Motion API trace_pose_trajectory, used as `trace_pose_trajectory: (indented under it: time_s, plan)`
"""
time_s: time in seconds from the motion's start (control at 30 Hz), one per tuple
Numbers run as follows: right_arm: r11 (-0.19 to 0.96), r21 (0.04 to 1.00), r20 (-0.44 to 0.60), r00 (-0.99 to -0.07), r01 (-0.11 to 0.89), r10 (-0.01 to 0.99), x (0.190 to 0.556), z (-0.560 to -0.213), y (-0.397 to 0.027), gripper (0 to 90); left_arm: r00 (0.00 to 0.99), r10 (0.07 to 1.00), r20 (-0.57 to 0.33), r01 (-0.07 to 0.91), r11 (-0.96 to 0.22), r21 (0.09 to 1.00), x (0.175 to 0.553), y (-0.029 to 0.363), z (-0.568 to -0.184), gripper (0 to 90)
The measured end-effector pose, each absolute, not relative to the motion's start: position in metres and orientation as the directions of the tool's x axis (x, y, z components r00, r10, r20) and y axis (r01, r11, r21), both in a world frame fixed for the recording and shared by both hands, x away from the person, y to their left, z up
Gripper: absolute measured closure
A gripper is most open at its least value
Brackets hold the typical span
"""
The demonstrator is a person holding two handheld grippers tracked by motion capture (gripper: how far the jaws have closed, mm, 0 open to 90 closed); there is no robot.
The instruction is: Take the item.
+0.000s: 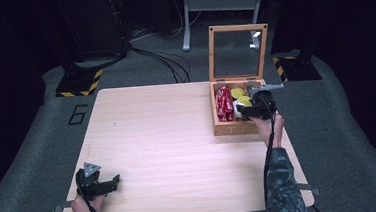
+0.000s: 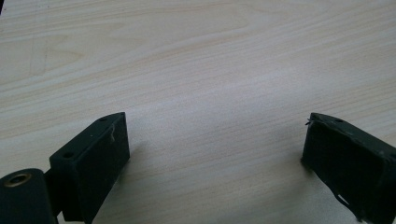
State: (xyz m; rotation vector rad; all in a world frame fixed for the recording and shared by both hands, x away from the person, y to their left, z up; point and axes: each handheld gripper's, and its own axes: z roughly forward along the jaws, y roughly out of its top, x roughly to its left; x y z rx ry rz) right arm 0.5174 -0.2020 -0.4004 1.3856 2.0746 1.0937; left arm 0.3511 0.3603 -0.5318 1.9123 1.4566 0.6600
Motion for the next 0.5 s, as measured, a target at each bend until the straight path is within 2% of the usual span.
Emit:
trace_pose_trajectory:
  time_s: [0.5]
  plan:
    - [0.248,0.806,0.048,-0.478,0.537,0.877,0.510,-0.385,-0.179,37.6,0.260,0.965,0.013,0.645,-0.184,0.742,0.351,0.360,-0.532,6.9]
